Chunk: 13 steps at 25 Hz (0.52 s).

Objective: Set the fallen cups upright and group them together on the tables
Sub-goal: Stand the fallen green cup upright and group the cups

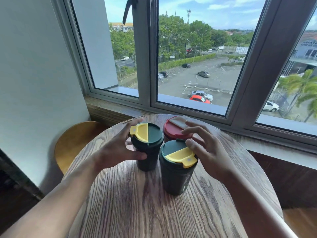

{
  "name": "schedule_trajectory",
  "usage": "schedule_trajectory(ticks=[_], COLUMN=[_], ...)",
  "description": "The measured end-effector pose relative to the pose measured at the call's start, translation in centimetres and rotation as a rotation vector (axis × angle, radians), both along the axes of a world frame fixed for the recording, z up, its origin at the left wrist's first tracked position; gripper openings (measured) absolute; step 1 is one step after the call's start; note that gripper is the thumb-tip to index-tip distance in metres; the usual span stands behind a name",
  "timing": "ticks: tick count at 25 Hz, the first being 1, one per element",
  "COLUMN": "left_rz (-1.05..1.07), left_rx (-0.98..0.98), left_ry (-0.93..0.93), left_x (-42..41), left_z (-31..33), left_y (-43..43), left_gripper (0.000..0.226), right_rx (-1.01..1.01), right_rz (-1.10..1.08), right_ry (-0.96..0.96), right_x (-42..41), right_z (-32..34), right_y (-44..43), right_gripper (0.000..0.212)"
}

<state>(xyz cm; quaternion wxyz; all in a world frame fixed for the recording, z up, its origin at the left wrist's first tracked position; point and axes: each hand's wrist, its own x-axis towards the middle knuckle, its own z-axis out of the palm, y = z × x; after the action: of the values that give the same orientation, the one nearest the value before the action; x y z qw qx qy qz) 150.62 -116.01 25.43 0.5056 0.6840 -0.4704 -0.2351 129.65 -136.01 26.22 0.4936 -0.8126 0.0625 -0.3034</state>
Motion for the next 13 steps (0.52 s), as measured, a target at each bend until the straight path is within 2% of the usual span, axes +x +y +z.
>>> schedule_trajectory(ticks=[2, 7, 13], left_rz=[-0.009, 0.117, 0.046], left_rx=[0.021, 0.017, 0.009], left_ry=[0.031, 0.055, 0.110], left_x=[-0.4, -1.7, -1.6], left_z=[-0.2, -0.2, -0.2], left_y=[0.2, -0.5, -0.3], left_gripper=[0.103, 0.086, 0.076], right_rx=[0.000, 0.005, 0.006], right_rz=[-0.006, 0.001, -0.005], right_ry=[-0.006, -0.005, -0.014], right_x=[0.0, 0.2, 0.1], right_z=[-0.1, -0.2, -0.3], right_y=[0.0, -0.1, -0.2], right_gripper=[0.027, 0.022, 0.027])
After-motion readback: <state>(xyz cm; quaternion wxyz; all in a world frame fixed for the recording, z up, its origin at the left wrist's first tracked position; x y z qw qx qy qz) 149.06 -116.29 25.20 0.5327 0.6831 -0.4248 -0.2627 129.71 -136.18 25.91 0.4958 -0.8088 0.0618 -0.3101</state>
